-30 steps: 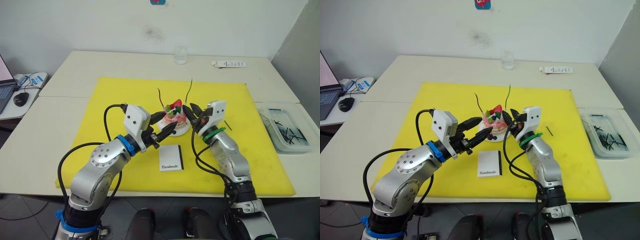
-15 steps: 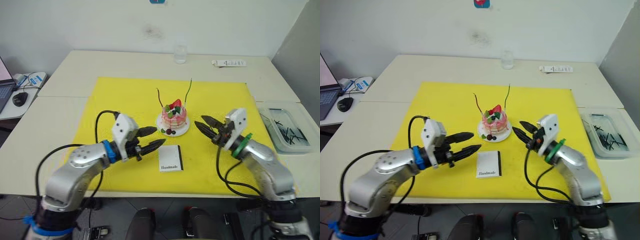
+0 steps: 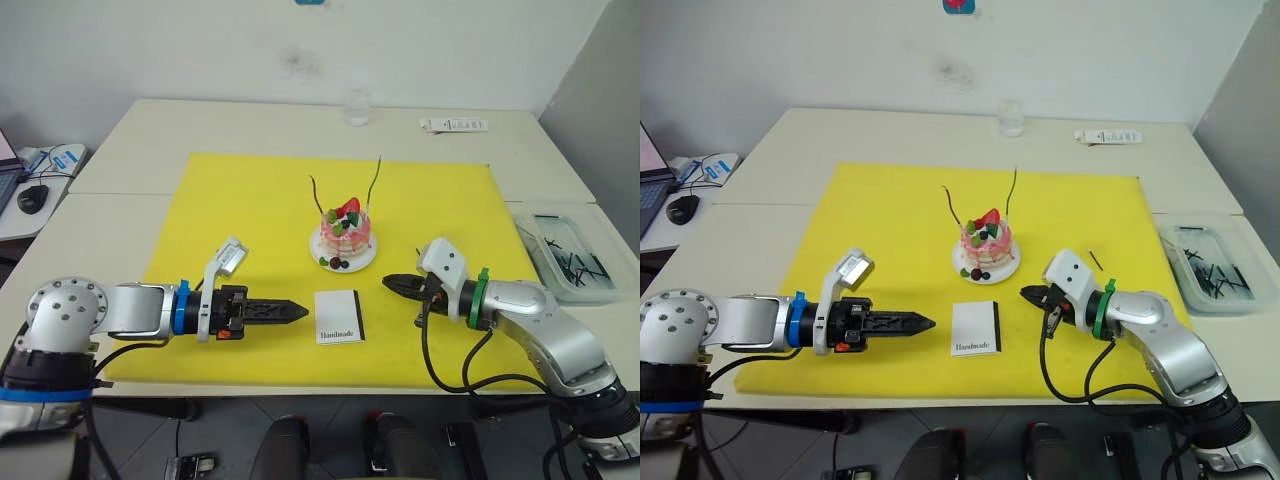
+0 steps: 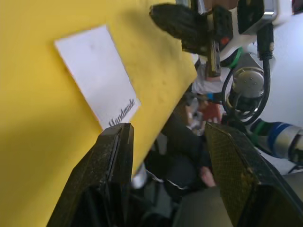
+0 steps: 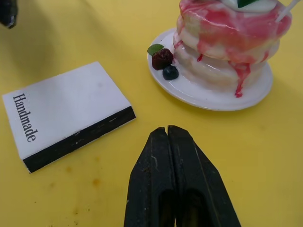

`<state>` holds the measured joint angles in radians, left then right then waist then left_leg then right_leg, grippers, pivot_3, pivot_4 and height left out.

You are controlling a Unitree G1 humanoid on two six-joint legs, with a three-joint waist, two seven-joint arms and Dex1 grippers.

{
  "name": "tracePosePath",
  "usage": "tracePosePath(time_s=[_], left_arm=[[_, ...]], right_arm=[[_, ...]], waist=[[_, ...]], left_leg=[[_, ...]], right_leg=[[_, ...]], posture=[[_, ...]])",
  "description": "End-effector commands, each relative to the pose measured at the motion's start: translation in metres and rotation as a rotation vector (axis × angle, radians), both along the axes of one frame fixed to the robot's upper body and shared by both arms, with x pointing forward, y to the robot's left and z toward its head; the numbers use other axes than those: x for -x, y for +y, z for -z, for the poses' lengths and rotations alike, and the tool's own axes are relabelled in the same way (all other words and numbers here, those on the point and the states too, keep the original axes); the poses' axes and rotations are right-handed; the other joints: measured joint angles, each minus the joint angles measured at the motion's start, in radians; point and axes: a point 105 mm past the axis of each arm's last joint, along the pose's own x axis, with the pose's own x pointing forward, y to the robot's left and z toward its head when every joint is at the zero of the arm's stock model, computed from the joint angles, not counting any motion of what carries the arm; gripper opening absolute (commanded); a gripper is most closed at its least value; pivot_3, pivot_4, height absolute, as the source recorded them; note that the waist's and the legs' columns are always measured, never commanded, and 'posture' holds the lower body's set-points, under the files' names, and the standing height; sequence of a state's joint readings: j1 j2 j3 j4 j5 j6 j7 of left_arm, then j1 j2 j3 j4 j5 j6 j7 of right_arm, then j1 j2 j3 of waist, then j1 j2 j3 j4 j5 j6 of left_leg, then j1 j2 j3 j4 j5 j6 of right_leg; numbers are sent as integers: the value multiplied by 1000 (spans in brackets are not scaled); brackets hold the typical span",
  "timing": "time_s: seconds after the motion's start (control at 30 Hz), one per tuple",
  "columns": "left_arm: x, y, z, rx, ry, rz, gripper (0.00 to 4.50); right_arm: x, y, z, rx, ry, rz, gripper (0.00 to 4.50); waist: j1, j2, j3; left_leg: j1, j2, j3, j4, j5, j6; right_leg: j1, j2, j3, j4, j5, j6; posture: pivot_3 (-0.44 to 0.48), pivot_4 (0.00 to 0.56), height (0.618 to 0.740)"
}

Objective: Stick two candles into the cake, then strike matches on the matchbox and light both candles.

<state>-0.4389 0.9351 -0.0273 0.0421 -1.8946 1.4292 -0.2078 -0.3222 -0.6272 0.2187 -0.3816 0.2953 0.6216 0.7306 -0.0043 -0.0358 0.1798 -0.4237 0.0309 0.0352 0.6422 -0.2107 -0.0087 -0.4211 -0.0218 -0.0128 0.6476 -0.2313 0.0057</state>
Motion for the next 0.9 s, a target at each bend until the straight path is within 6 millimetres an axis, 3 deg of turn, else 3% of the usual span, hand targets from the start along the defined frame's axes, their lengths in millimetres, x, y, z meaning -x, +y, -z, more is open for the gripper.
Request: tracePosePath(time_s=[0.03, 0.27, 0.5, 0.6, 0.73, 0.9], left_arm=[[-8, -2, 1, 10, 50, -22, 2708], [-23, -11, 26, -46, 129, -88, 2708], [-23, -21, 21, -68, 56, -95, 2708], [-19, -22, 19, -39, 53, -78, 3276], [-16, -21, 30, -63, 85, -89, 4471], [-18, -26, 37, -60, 107, -108, 4471]], right_arm=[[5, 5, -7, 8, -35, -25, 26], [16, 7, 3, 26, -7, -51, 26], [18, 4, 8, 37, -2, -35, 26], [19, 4, 8, 36, -3, -31, 0], [22, 6, 9, 36, 2, -42, 0], [24, 9, 14, 42, 10, -52, 0]], waist=[[4, 0, 0], [4, 0, 0], [4, 0, 0], [4, 0, 0], [4, 0, 0], [5, 0, -1]], left_leg=[[0, 0, 0, 0, 0, 0], [0, -1, 0, 2, 0, 0], [0, -1, 0, 2, 0, -1], [0, -1, 0, 2, 0, -1], [0, -1, 0, 2, 0, -1], [1, -2, 0, 2, 0, -1]], right_leg=[[0, 0, -1, 0, 0, 0], [1, 0, 0, 1, 0, 0], [0, 0, 0, 2, 0, -1], [1, 0, 0, 2, 0, -1], [1, 0, 0, 2, 0, -1], [2, 0, 0, 2, 0, -1]], posture=[[0, 150, 740], [0, 150, 740], [0, 150, 740], [0, 150, 740], [0, 150, 740], [0, 150, 740]])
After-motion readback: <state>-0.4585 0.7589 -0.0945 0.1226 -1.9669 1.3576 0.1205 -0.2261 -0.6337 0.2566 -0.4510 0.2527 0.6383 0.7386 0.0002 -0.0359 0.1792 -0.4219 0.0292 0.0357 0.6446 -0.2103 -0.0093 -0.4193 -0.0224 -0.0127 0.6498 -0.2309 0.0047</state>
